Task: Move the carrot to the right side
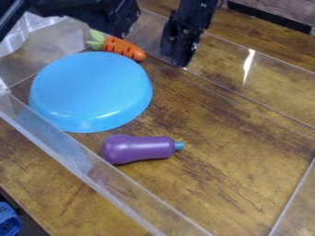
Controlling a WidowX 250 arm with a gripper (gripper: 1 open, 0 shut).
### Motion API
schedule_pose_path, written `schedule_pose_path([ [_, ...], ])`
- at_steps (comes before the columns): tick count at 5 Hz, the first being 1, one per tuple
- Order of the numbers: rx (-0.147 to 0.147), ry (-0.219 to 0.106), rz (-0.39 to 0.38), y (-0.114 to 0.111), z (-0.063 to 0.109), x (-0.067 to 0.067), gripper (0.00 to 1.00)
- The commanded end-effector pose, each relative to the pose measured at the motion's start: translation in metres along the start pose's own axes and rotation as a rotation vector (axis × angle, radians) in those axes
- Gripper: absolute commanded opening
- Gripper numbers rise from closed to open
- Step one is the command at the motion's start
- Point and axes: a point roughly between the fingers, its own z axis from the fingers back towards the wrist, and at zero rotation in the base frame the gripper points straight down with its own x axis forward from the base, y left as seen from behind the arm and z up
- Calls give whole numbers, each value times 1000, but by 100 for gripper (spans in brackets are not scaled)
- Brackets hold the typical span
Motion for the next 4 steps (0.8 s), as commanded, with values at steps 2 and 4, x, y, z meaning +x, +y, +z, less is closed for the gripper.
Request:
schedule_pose_path([
  [2, 73, -106, -19, 3, 33, -4, 100],
  [4, 40, -112, 49, 7, 28, -7, 100],
])
